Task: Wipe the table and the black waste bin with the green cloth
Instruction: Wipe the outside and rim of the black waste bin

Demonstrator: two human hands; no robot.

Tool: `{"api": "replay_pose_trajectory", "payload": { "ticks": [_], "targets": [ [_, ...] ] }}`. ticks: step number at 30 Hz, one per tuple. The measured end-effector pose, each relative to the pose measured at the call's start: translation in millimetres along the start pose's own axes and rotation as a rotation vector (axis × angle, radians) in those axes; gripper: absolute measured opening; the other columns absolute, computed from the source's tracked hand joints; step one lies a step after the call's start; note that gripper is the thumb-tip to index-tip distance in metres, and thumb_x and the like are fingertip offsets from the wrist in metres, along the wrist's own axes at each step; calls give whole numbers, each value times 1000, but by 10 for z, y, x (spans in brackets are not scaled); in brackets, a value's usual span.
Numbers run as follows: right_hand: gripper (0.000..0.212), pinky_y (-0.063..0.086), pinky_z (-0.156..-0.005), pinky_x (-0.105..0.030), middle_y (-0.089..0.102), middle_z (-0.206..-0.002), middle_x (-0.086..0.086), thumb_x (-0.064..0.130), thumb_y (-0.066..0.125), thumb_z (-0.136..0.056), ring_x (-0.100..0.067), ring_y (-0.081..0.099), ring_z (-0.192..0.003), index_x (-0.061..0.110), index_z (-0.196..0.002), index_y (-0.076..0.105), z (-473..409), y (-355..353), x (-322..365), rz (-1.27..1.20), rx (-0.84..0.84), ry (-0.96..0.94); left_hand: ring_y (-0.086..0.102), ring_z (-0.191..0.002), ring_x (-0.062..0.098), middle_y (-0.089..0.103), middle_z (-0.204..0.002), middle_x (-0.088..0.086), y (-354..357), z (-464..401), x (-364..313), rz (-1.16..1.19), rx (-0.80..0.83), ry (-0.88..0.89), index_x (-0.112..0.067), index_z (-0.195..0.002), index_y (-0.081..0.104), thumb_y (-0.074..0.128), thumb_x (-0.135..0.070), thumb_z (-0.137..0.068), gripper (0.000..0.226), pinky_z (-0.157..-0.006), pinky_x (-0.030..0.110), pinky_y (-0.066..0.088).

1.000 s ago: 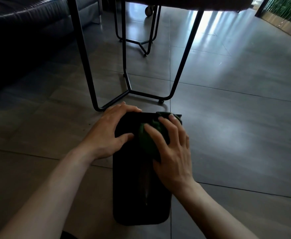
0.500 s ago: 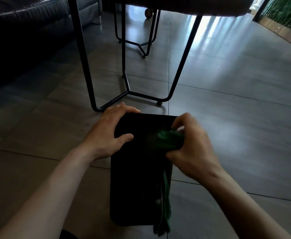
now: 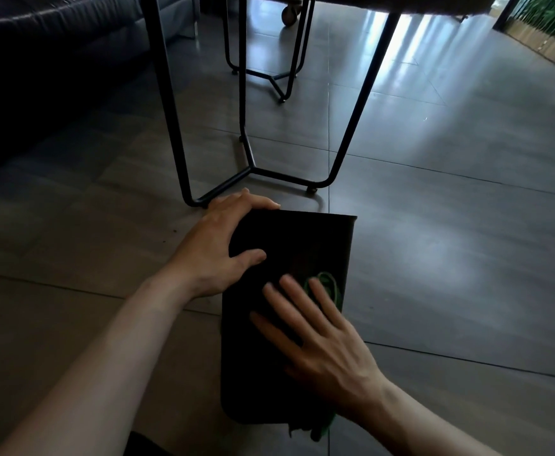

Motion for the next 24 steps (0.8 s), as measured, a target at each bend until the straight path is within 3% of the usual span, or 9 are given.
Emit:
{"api": "replay_pose_trajectory", "payload": {
  "ticks": [4,6,8,10,13,16,18,20,24],
  "targets": [
    [43,34,-122,-50,38,-164,-13,18,45,-112,-35,25,-156,20,-154,46,87,-86,-30,38,-18,-267,25,-148,2,49,-134,-21,2,7,-17,13,3,-8,-43,-130,51,78,-14,-79,65,-115,27,25],
    [40,35,-123,-50,44,-160,-14,21,53,-110,-31,32,-154,20,-150,53,-122,-241,-264,-23,-130,-105,26,-147,3,49,-135,-21,-5,3,-12,23,-3,-5,-43,-131,51,77,-13,-78,66,-116,29,25],
    [42,40,-119,-53,43,-157,-8,30,62,-105,-23,35,-152,22,-146,58,-341,-393,-587,-184,-228,245,27,-147,4,51,-136,-19,6,-2,-12,27,5,9,-41,-131,51,76,-10,-79,66,-116,29,24],
    [48,49,-109,-52,37,-149,-12,28,71,-98,-32,32,-150,21,-144,61,-483,-511,-710,-198,-309,373,28,-147,3,53,-135,-19,5,-5,-11,34,7,14,-40,-131,52,74,-7,-79,65,-115,26,25],
    [40,47,-111,-57,46,-146,-16,26,67,-101,-39,36,-149,18,-140,65,-418,-436,-561,-203,-355,324,28,-147,3,53,-136,-19,-9,4,2,30,8,15,-42,-131,51,75,-10,-80,65,-114,25,25],
    [30,39,-119,-52,61,-142,-16,23,62,-106,-37,37,-151,18,-135,68,-71,-171,-21,-193,-222,16,24,-148,1,50,-136,-22,-5,5,17,17,13,-8,-45,-131,49,77,-16,-79,65,-114,26,23],
    [28,39,-119,-46,63,-142,-10,18,56,-109,-35,34,-153,22,-135,66,214,-31,283,-117,-110,-250,21,-147,-4,46,-132,-34,6,5,7,14,18,-12,-47,-130,49,78,-19,-79,65,-110,20,21],
    [30,41,-118,-43,61,-145,-4,17,52,-110,-34,35,-152,27,-136,64,331,-9,259,-44,-68,-364,20,-146,-9,40,-129,-45,21,11,-4,23,26,-10,-49,-130,48,77,-19,-79,66,-108,16,20],
    [33,46,-110,-51,60,-146,-10,25,60,-105,-39,52,-138,28,-138,64,-29,-291,-336,-55,-190,-27,26,-147,2,50,-133,-27,10,-7,-4,33,18,-6,-46,-130,50,78,-16,-78,66,-118,34,28]
  ]
}}
Point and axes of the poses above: each hand's wrist, its own z-axis away from the middle knuckle, its own y-axis out of the palm, x = y × z, the point moved 5 cm from there along -z, towards the middle knuckle
